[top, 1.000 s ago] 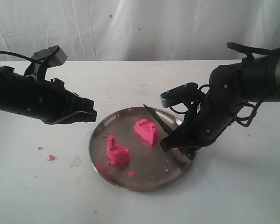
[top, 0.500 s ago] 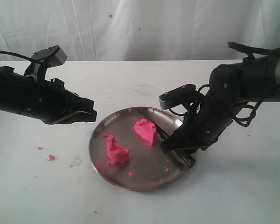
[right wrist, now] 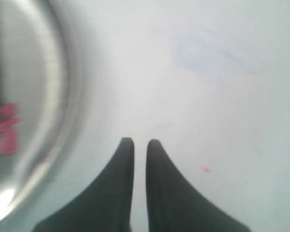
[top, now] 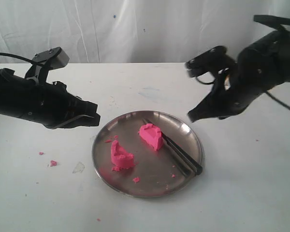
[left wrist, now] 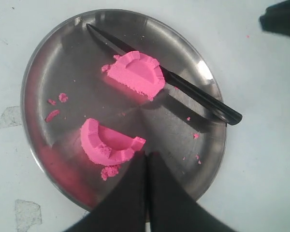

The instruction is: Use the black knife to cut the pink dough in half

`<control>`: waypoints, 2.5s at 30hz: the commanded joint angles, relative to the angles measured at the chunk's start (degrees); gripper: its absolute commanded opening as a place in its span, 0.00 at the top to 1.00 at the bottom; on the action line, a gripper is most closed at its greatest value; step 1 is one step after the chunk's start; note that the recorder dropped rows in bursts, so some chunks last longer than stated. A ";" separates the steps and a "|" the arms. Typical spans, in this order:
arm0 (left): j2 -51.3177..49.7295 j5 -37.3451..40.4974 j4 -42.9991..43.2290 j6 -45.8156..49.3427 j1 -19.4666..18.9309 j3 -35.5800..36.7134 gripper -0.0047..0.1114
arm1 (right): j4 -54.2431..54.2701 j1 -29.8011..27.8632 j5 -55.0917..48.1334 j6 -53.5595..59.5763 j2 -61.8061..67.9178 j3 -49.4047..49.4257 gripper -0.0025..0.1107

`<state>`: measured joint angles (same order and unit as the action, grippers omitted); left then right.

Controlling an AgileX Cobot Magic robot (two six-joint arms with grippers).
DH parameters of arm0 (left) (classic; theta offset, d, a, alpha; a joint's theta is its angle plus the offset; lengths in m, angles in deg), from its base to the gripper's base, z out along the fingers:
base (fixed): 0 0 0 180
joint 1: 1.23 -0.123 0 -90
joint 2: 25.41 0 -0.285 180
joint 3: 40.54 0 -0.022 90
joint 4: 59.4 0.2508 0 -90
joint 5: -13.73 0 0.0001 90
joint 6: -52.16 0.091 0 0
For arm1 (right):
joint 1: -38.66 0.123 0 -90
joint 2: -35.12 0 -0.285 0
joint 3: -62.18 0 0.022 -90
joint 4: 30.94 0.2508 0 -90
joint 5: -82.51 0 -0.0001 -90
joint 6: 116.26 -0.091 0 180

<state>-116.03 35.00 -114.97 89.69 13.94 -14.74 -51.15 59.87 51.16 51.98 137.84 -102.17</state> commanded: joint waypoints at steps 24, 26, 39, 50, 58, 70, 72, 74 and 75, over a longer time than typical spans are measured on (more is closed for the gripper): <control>0.19 -1.51 -0.49 -0.02 0.06 0.30 0.96 | -17.34 -10.90 11.30 -19.75 -76.41 25.54 0.98; 0.19 -2.85 -0.49 -0.02 0.06 0.30 0.96 | -17.34 -10.90 11.30 -19.75 -82.18 25.54 0.98; 0.19 -4.25 -0.49 -0.02 0.06 0.30 0.96 | 1.79 -10.94 8.43 -16.92 -91.31 51.37 0.98; 0.19 -4.24 -0.49 -0.02 0.06 0.30 0.96 | 18.08 -15.39 15.07 0.48 -91.44 61.57 0.98; 0.19 -5.13 -0.49 -0.02 0.06 0.30 0.96 | 21.93 -15.39 14.85 0.06 -91.44 61.57 0.98; 10.51 -6.64 0.61 -0.02 -0.20 0.73 0.96 | 21.93 -15.39 14.85 0.06 -91.44 61.57 0.98; 17.78 -6.94 0.70 -0.02 -0.20 0.73 0.96 | 21.93 -15.39 14.85 0.06 -91.44 61.57 0.98; 26.12 -6.93 0.70 -0.02 -0.65 0.73 0.96 | 21.93 -15.39 14.85 0.06 -91.44 61.57 0.98; 30.72 -6.80 0.70 -0.02 -1.35 0.73 0.96 | 21.93 -15.39 14.85 0.06 -91.44 61.57 0.98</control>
<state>-95.83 27.48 -113.72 89.69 13.67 -14.36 -29.43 44.97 65.37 51.39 46.84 -40.81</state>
